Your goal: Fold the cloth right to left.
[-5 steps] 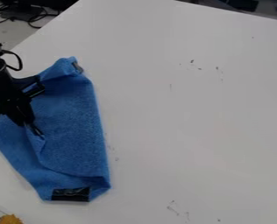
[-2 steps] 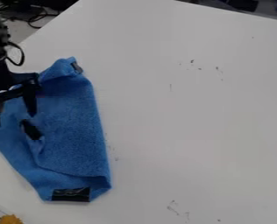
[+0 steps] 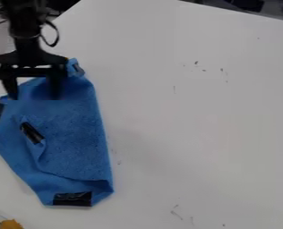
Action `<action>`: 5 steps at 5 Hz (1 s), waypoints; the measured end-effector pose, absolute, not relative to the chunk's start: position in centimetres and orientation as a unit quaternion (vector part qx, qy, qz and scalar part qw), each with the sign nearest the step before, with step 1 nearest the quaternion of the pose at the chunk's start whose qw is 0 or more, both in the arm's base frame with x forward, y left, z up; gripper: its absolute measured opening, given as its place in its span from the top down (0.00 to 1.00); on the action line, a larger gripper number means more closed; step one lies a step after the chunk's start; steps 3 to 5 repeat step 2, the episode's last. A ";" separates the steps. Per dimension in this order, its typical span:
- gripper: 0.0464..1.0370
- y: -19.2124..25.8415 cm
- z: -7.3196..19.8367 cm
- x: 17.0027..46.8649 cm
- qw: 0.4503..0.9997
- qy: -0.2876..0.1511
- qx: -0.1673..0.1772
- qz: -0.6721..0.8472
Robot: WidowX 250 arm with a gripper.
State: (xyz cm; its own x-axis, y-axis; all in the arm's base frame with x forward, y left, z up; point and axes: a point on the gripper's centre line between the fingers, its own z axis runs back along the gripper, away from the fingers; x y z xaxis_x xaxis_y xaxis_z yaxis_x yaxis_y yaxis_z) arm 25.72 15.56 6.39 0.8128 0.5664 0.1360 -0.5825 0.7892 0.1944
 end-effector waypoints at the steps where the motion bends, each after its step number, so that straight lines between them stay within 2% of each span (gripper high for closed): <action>1: 0.04 13.2 6.9 27.8 0.959 -0.064 0.134 0.240; 2: 0.04 11.9 7.2 28.5 0.965 -0.110 0.129 0.198; 5: 0.04 11.9 7.2 28.5 0.965 -0.110 0.129 0.198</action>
